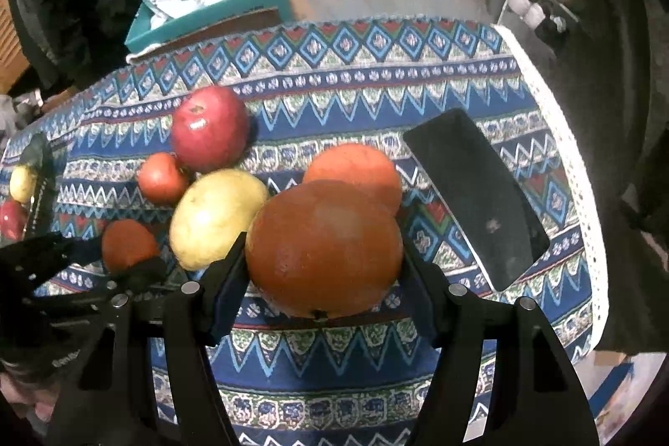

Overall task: Organize fruits
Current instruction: 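Grasp a large orange with the left tool while the right tool grasps another orange, then carry both oranges over the dark glass plate and lower them onto it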

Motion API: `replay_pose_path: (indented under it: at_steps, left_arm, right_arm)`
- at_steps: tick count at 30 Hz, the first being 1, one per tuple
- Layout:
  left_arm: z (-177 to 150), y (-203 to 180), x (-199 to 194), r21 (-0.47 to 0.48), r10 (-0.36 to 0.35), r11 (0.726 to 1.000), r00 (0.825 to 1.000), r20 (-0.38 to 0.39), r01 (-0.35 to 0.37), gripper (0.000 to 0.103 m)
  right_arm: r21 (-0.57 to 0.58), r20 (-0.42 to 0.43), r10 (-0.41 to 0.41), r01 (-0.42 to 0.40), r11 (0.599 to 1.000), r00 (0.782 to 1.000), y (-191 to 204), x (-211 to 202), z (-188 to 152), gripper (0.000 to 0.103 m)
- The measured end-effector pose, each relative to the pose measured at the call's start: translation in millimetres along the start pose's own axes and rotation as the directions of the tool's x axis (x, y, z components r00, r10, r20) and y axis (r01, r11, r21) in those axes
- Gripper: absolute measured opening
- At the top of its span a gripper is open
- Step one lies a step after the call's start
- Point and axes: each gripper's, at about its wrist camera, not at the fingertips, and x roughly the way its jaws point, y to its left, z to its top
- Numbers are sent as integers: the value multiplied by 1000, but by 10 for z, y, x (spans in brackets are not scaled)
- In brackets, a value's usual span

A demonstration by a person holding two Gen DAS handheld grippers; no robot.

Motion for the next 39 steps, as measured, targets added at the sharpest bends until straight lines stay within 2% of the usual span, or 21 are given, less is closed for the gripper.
replay_pose_path:
  at_steps: [7, 16, 27, 39]
  left_arm:
    - [47, 157, -416, -32, -3, 999, 997, 78, 5, 46]
    - [114, 212, -893, -53, -8, 998, 983, 181, 18, 46]
    - [121, 370, -1425, -87, 8, 996, 958, 286, 17, 46]
    - [44, 600, -1802, -123, 35, 992, 935, 354, 9, 46]
  right_arm:
    - [-4, 77, 12, -12, 1000, 997, 75, -245, 97, 67]
    - [-43, 175, 37, -30, 999, 984, 269, -623, 224, 67]
    - [-89, 273, 84, -62, 994, 958, 528, -1038, 320, 67]
    - [-166, 346, 154, -101, 981, 926, 953, -1409, 430, 67]
